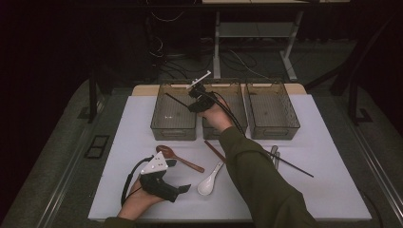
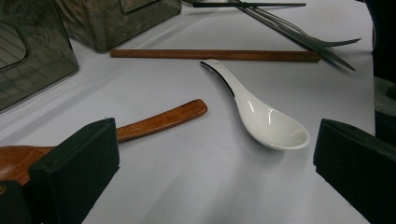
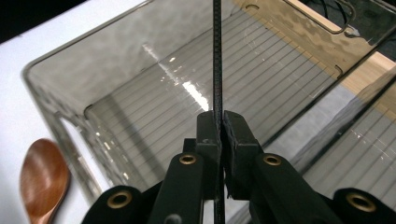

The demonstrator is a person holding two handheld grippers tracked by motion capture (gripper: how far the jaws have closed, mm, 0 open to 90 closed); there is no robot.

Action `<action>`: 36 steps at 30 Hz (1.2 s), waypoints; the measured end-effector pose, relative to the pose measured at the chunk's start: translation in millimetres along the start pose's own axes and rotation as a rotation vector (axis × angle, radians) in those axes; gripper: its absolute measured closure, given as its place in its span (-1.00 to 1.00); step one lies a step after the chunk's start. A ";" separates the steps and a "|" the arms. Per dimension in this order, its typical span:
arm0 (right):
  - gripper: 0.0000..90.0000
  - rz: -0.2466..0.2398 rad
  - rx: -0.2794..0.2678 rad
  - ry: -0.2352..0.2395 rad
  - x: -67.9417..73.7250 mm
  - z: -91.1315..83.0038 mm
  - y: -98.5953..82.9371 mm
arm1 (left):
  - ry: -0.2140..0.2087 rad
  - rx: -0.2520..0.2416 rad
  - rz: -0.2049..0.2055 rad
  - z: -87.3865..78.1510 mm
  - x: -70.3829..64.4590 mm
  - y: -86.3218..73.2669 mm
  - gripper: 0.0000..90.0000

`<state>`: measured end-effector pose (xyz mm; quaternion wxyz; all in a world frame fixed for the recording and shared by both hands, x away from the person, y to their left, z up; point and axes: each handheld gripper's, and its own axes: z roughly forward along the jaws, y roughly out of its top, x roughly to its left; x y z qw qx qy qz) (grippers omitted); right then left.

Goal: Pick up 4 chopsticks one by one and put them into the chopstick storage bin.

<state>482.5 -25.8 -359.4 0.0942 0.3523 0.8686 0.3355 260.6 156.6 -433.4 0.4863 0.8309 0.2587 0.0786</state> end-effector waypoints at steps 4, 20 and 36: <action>0.89 0.014 0.022 -0.008 2.9 11.4 8.0 | -0.003 -0.003 -0.002 0.1 0.1 -0.1 -1.00; 0.87 -0.030 0.111 -0.045 15.1 39.3 24.0 | -0.015 -0.001 0.006 1.3 -0.3 1.1 -1.00; 0.10 0.002 0.019 0.030 14.3 19.1 22.9 | -0.013 0.001 0.007 1.5 -0.2 0.8 -1.00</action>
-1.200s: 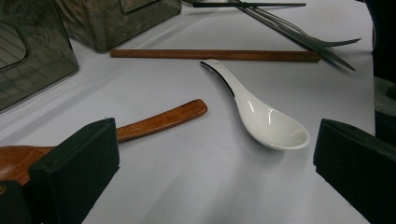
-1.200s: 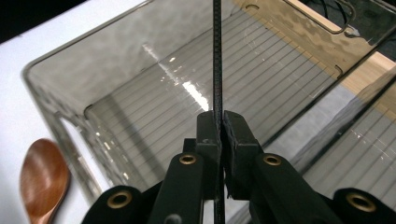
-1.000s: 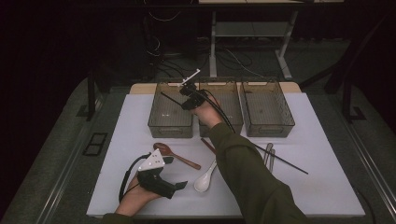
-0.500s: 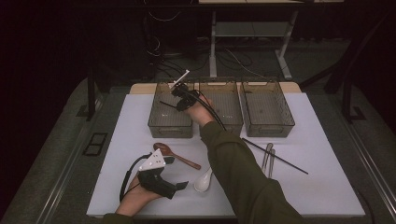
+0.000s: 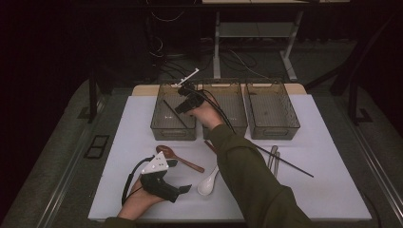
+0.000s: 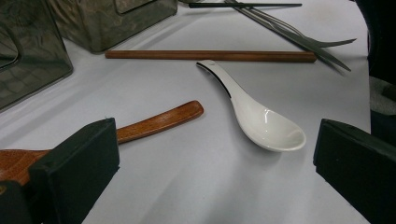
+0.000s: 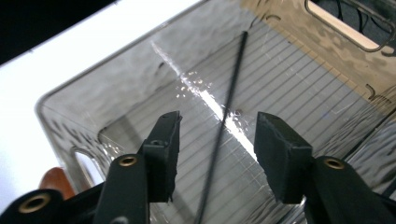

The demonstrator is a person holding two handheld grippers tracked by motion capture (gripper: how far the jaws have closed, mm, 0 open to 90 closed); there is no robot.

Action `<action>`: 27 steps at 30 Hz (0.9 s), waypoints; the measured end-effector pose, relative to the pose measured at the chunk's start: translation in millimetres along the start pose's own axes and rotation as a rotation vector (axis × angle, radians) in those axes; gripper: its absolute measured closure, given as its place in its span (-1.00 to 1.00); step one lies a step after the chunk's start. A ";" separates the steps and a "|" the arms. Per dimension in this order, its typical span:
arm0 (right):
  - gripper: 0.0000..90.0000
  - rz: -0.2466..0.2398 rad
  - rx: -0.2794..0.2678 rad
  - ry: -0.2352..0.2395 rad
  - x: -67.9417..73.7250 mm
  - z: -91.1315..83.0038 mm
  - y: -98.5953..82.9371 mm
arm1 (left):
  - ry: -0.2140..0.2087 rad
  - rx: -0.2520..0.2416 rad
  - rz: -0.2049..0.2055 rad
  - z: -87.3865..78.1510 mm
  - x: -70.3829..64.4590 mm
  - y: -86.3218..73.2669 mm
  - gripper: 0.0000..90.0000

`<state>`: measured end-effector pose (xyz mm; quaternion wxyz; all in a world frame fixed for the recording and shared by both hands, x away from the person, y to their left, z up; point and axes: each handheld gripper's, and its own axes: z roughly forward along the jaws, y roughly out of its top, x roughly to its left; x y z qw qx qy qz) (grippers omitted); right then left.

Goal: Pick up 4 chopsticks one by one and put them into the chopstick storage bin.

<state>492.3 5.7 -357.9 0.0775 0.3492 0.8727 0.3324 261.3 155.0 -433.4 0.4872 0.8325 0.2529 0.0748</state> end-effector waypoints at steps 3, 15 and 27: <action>0.06 0.002 -0.020 0.023 -0.8 -6.9 -2.6 | 0.000 0.003 -0.003 -0.1 -0.3 -0.4 -1.00; -0.05 -0.048 -0.116 0.121 -8.1 -56.4 -31.6 | 0.014 0.012 -0.007 0.0 0.7 -1.4 -1.00; -0.29 -0.076 -0.152 0.154 -27.2 -92.6 -76.7 | 0.019 0.018 -0.011 1.2 1.3 -2.6 -1.00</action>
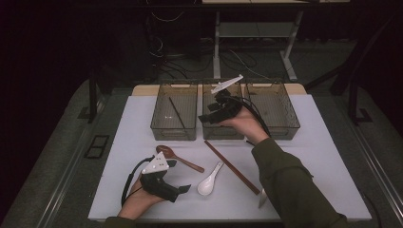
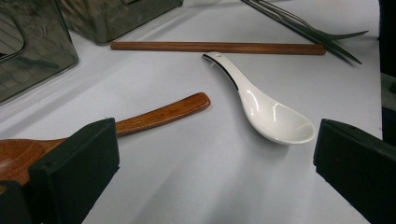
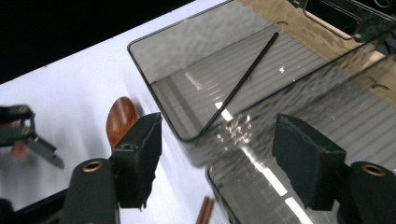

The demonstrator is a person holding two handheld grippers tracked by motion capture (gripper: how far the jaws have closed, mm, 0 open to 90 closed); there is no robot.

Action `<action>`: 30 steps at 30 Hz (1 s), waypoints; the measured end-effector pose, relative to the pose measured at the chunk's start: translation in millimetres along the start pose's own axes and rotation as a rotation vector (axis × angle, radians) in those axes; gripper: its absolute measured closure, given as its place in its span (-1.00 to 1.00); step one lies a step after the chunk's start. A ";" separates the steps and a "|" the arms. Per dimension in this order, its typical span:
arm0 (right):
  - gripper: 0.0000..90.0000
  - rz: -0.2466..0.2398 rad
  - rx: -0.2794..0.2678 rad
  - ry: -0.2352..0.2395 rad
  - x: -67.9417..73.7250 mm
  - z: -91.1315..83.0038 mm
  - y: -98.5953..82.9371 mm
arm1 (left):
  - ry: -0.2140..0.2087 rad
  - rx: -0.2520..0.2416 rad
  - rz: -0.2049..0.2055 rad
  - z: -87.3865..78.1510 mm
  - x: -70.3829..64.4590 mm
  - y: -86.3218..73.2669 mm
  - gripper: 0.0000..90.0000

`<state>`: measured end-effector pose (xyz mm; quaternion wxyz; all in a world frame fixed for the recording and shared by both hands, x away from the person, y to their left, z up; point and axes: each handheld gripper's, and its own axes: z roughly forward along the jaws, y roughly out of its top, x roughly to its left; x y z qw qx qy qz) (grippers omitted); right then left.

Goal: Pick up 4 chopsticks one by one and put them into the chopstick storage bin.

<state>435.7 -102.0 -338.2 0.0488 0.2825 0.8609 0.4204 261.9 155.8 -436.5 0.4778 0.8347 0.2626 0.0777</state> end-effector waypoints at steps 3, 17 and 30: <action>-0.33 0.003 -0.019 0.000 -2.0 -10.1 -9.2 | 0.001 0.002 -0.005 -0.1 0.1 -0.2 -1.00; -0.35 -0.015 -0.094 0.025 -6.8 -56.2 -60.4 | 0.005 0.005 -0.006 -0.5 1.0 -0.9 -1.00; -0.34 0.005 -0.106 -0.008 -14.7 -91.2 -117.3 | 0.006 0.007 -0.013 -0.1 1.2 -1.3 -1.00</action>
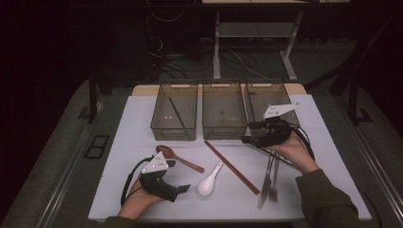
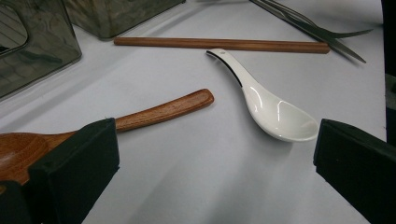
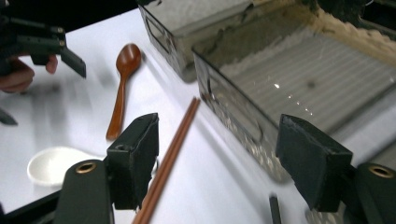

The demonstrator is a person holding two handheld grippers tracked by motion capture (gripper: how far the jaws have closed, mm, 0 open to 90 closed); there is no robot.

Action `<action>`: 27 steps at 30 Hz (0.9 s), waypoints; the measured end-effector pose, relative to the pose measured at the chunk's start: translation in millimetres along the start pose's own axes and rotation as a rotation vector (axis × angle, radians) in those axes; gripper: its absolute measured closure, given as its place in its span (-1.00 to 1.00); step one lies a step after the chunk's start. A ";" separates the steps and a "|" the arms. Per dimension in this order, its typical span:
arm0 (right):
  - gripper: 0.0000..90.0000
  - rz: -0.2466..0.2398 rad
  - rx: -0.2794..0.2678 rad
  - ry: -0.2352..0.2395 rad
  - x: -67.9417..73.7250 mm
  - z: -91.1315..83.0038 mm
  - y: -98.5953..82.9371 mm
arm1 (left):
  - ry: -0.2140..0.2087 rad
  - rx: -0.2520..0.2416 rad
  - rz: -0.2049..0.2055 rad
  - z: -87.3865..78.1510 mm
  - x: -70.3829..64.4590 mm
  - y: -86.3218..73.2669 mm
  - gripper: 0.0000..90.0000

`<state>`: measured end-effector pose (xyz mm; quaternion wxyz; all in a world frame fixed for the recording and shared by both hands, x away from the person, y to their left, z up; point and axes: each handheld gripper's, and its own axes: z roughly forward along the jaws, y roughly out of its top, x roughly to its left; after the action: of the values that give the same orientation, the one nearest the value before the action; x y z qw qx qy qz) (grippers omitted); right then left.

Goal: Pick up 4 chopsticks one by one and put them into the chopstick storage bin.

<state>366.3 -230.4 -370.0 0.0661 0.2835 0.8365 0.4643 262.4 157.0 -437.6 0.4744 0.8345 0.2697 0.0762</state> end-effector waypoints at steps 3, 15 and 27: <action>-0.32 0.016 -0.003 -0.010 -2.6 -9.1 -14.1 | 0.000 0.000 0.003 -0.3 0.1 0.1 -1.00; -0.28 0.066 -0.023 -0.057 -13.9 -49.4 -53.2 | 0.005 -0.007 0.004 -3.1 0.5 0.3 -1.00; -0.01 0.110 0.037 -0.132 -30.8 -77.5 -89.5 | 0.005 -0.001 0.005 -2.7 0.1 0.5 -1.00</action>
<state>326.0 -340.7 -404.2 0.0902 0.3603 0.8218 0.4321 261.6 158.9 -435.8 0.4741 0.8347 0.2686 0.0795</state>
